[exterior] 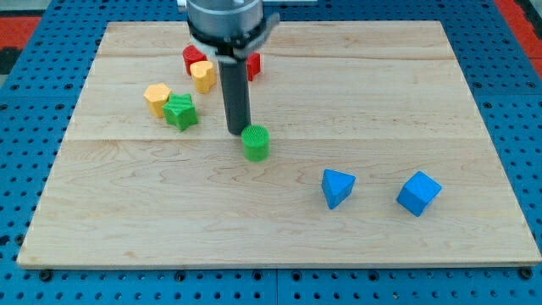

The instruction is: Slide yellow heart towards center left

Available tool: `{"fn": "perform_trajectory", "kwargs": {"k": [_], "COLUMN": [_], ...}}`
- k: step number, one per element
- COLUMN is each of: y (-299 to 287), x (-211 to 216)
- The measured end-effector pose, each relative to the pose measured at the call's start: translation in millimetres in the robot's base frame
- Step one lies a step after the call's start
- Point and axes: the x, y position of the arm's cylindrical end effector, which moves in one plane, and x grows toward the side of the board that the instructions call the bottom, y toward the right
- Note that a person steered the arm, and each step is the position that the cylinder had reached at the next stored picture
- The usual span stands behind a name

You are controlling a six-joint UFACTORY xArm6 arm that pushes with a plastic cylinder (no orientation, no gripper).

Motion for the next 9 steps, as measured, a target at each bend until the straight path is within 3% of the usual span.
{"fn": "perform_trajectory", "kwargs": {"k": [2, 3, 4, 5, 6, 7, 9], "y": [38.6, 31.6, 25.0, 34.1, 2.3, -41.8, -66.1], "x": [-4.3, 33.5, 37.9, -3.1, -44.3, -54.1, -52.1]}}
